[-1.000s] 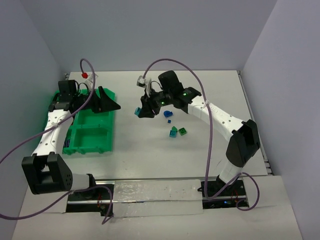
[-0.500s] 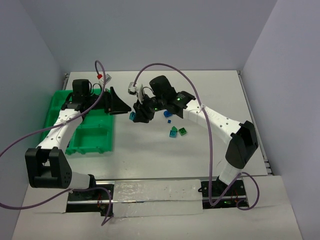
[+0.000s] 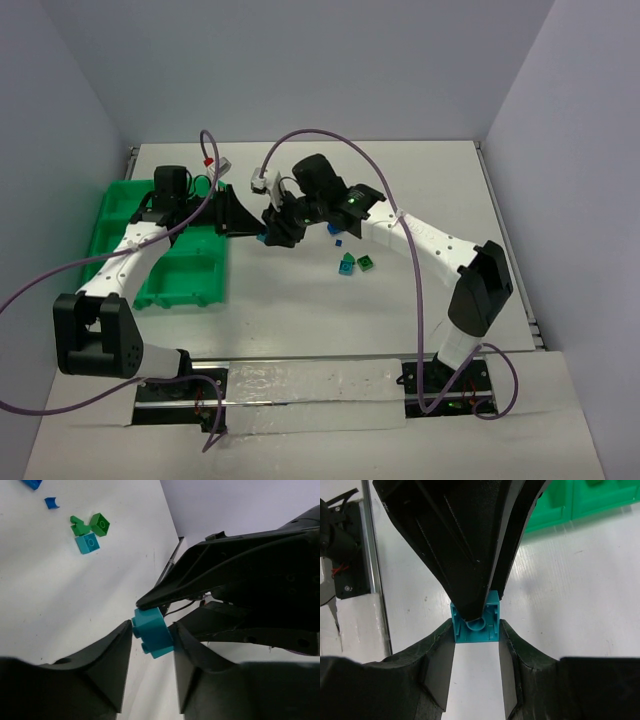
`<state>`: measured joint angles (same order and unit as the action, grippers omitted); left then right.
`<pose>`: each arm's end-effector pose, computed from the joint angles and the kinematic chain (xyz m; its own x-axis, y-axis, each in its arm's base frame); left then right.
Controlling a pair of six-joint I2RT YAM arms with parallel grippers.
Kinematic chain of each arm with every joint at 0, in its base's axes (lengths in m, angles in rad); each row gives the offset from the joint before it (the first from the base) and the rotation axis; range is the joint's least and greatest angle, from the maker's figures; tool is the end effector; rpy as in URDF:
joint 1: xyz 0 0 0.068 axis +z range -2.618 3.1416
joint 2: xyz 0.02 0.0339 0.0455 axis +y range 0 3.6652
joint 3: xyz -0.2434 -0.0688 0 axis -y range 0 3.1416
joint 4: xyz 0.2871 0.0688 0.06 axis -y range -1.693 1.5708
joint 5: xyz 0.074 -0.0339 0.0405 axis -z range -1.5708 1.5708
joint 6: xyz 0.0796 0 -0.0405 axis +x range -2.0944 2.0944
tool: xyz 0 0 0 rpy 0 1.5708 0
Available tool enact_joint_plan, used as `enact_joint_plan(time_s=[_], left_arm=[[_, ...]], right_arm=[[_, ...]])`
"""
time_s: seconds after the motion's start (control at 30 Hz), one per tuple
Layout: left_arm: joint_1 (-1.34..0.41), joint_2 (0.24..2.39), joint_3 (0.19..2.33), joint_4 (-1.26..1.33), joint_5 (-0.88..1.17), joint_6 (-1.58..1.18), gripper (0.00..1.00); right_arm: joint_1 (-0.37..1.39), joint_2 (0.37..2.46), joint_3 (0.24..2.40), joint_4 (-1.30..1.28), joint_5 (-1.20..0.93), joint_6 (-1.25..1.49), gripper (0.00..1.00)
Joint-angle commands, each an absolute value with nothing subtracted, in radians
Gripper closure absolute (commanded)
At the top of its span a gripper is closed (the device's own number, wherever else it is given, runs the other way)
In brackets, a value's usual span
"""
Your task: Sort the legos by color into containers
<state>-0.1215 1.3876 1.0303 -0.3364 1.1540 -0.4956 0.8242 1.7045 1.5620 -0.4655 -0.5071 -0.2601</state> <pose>0.3359 -0.1143 0.2407 -0.9135 -0.0824 -0.3983 0.3553 0.3154 -0.8800 0.2861 0.3661 0.2913 -0.1403 -0.4826 -0.8645 -0.9814 0.1831 0.0570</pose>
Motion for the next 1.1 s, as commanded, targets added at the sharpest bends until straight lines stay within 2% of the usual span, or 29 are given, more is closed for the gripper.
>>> enact_joint_plan(time_s=[0.0, 0.1, 0.2, 0.3, 0.43, 0.47, 0.53, 0.7, 0.8, 0.9, 1.07], left_arm=[[-0.126, 1.389, 1.028, -0.258, 1.207, -0.535, 0.68], [-0.126, 1.397, 1.025, -0.245, 1.226, -0.552, 0.85], [-0.125, 1.407, 1.05, -0.285, 1.227, -0.52, 0.98], [-0.116, 1.417, 1.093, -0.361, 1.198, -0.446, 1.0], [-0.072, 1.432, 1.169, -0.514, 1.104, -0.29, 1.0], [-0.06, 1.438, 1.18, -0.518, 1.088, -0.258, 1.0], [-0.013, 1.453, 1.206, -0.611, 1.059, -0.194, 1.0], [0.13, 1.502, 1.251, -0.761, 0.947, 0.02, 1.0], [0.189, 1.53, 1.306, -0.787, 0.787, 0.154, 1.0], [0.206, 1.523, 1.33, -0.77, 0.576, 0.224, 1.0], [0.21, 1.515, 1.346, -0.714, 0.402, 0.27, 1.0]], right_arm=[[0.842, 1.705, 1.613, -0.416, -0.468, -0.276, 1.0], [0.849, 1.71, 1.616, -0.401, -0.444, -0.274, 1.0], [0.849, 1.709, 1.613, -0.382, -0.416, -0.268, 0.99], [0.848, 1.703, 1.604, -0.37, -0.403, -0.262, 0.73], [0.837, 1.685, 1.568, -0.355, -0.406, -0.23, 0.31], [0.829, 1.679, 1.561, -0.353, -0.406, -0.219, 0.3], [0.799, 1.661, 1.532, -0.347, -0.431, -0.193, 0.01], [0.687, 1.632, 1.497, -0.37, -0.517, -0.139, 0.0], [0.575, 1.599, 1.467, -0.396, -0.536, -0.13, 0.0], [0.479, 1.56, 1.45, -0.428, -0.527, -0.195, 0.0], [0.421, 1.545, 1.485, -0.602, -0.457, -0.374, 0.0]])
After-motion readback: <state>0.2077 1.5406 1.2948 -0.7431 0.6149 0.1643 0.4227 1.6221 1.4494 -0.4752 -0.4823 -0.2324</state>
